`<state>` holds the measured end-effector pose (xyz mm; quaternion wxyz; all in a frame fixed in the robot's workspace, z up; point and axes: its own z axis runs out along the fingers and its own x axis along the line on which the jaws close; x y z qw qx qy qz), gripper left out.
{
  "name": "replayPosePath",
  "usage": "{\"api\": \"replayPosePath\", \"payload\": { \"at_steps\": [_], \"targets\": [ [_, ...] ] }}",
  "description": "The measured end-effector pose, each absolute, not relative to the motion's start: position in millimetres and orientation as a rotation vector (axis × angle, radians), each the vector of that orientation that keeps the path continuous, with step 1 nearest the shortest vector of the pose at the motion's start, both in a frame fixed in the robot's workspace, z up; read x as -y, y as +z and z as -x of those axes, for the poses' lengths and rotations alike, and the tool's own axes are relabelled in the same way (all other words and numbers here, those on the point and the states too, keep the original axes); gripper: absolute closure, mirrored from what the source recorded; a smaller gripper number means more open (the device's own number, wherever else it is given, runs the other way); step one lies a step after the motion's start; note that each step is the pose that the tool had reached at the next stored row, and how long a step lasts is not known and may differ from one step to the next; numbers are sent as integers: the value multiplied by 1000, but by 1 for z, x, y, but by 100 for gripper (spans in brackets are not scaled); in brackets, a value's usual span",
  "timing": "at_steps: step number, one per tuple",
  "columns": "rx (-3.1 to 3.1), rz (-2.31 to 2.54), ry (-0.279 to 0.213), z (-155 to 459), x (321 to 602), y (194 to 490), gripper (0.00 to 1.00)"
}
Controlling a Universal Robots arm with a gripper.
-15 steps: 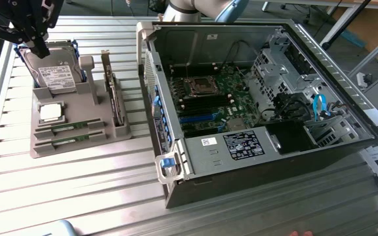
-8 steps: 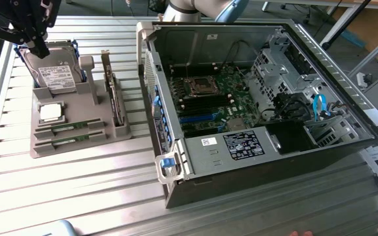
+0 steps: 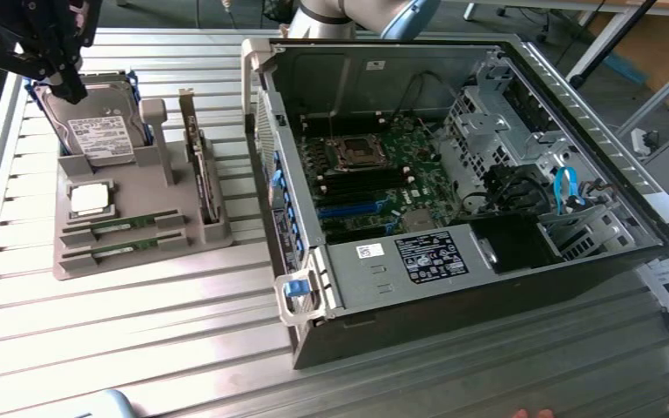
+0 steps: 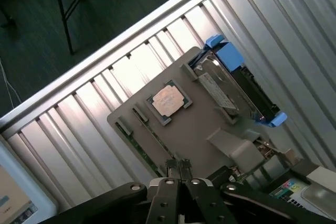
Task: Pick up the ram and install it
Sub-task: 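Pick up the ram and move it above insertion slot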
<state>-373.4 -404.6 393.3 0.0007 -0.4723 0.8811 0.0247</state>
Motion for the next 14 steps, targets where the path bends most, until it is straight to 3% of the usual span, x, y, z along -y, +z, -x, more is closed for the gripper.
{"api": "replayPosePath", "payload": {
  "at_steps": [14],
  "targets": [
    [-2575, 1807, 77, 373, 405, 393, 89]
  ]
}}
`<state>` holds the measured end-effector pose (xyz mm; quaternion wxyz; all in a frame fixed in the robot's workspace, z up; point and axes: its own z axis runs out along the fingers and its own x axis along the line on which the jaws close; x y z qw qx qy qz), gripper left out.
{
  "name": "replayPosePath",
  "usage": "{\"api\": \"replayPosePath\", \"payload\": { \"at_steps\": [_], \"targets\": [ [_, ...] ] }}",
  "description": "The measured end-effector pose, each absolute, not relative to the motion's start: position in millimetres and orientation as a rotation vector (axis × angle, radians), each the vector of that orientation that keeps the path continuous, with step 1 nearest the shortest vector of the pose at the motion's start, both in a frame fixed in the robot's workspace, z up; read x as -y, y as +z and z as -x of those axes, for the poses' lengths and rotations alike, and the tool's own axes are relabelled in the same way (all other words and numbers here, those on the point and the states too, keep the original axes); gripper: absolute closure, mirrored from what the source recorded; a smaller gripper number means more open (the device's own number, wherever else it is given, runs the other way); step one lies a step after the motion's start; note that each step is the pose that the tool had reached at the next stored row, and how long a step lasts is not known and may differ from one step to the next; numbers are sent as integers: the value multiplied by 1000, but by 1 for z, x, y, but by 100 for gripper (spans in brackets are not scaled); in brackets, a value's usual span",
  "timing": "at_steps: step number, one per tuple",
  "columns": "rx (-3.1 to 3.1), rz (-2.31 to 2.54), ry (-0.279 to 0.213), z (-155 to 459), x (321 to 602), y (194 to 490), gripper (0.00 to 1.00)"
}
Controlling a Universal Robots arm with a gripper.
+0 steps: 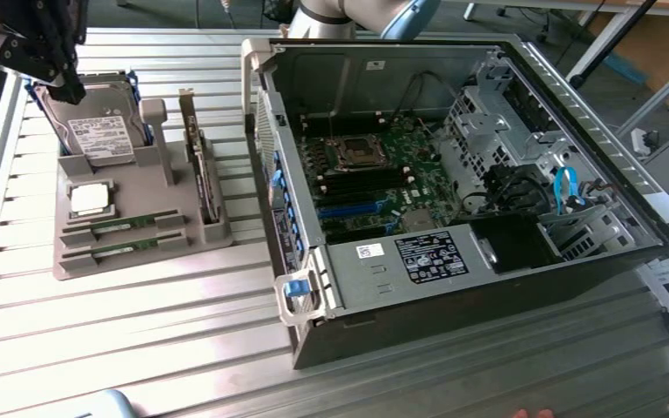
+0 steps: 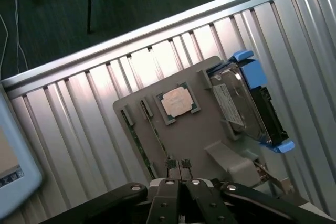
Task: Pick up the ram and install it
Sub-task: 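Pick up the ram and move it above insertion slot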
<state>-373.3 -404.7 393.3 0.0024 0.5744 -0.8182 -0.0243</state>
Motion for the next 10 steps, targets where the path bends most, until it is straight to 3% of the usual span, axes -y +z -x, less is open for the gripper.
{"api": "replayPosePath", "payload": {
  "at_steps": [10],
  "targets": [
    [2404, -2007, -74, 373, 405, 393, 89]
  ]
}}
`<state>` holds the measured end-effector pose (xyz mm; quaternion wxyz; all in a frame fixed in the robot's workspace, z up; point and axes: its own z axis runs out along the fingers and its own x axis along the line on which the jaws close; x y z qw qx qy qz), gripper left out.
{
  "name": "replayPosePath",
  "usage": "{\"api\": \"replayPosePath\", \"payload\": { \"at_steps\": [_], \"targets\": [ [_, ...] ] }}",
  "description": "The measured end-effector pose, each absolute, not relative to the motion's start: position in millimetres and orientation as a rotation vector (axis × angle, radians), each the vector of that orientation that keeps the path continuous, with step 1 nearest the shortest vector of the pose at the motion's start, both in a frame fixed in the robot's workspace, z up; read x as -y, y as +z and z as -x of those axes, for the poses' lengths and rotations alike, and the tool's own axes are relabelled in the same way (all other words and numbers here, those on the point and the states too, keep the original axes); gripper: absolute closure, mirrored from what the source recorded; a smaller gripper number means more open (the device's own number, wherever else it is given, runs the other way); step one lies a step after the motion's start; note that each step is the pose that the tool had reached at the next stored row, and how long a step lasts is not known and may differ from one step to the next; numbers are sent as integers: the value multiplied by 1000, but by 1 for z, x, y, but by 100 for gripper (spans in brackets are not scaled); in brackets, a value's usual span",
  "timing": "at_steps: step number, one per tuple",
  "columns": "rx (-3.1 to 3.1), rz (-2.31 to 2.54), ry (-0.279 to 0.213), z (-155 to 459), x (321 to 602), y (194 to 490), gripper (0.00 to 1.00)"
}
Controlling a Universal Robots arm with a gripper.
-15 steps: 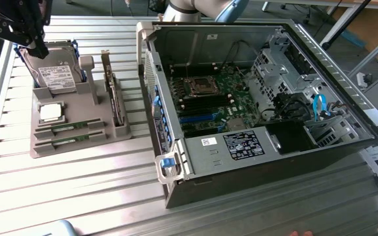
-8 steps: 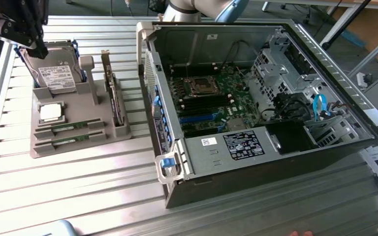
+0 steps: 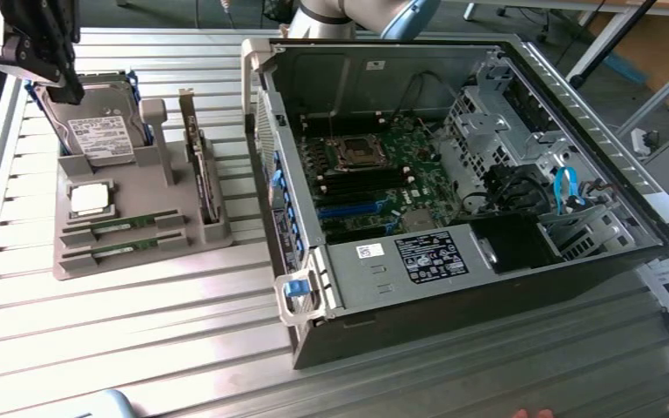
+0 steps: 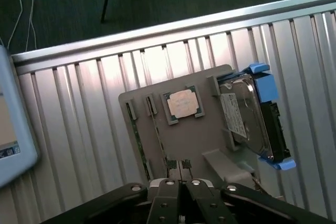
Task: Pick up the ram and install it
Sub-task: 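Pick up the ram and move it above insertion slot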
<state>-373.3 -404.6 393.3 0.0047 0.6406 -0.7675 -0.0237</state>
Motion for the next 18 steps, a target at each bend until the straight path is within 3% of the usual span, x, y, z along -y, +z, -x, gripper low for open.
{"api": "replayPosePath", "payload": {
  "at_steps": [18],
  "targets": [
    [2091, -2319, -67, 373, 405, 393, 89]
  ]
}}
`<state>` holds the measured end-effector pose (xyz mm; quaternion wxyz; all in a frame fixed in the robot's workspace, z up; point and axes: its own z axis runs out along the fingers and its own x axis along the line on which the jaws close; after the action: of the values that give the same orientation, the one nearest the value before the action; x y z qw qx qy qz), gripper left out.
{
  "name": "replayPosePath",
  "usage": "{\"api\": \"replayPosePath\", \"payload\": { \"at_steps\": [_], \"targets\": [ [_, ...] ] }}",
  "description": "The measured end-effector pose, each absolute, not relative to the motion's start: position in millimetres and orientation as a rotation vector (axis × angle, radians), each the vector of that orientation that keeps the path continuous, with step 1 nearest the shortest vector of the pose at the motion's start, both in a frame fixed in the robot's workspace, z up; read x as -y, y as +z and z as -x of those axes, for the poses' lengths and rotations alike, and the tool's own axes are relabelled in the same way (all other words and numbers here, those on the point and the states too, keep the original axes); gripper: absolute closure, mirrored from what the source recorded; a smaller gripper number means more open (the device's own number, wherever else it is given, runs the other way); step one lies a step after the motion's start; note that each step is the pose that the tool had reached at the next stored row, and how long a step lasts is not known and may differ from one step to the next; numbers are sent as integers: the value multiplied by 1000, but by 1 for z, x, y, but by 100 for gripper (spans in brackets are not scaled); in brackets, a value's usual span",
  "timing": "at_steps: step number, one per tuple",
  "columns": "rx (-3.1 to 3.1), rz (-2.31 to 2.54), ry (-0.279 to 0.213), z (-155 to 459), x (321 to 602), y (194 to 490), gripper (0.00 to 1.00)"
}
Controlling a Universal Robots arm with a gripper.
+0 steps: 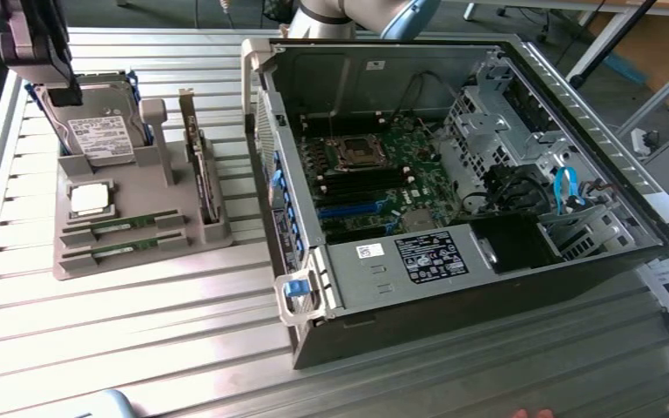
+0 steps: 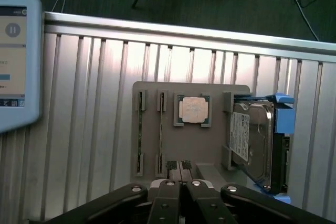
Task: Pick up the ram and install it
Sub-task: 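Pick up the ram and move it above insertion slot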
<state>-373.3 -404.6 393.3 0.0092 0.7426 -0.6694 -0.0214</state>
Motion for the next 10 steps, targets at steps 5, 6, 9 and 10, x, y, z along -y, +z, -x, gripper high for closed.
{"api": "replayPosePath", "payload": {
  "at_steps": [5, 6, 9, 10],
  "targets": [
    [2091, -2321, -64, 373, 405, 393, 89],
    [2092, -2321, -63, 373, 405, 393, 89],
    [2093, -2323, -60, 374, 405, 393, 89],
    [2093, -2323, -59, 374, 405, 393, 89]
  ]
}}
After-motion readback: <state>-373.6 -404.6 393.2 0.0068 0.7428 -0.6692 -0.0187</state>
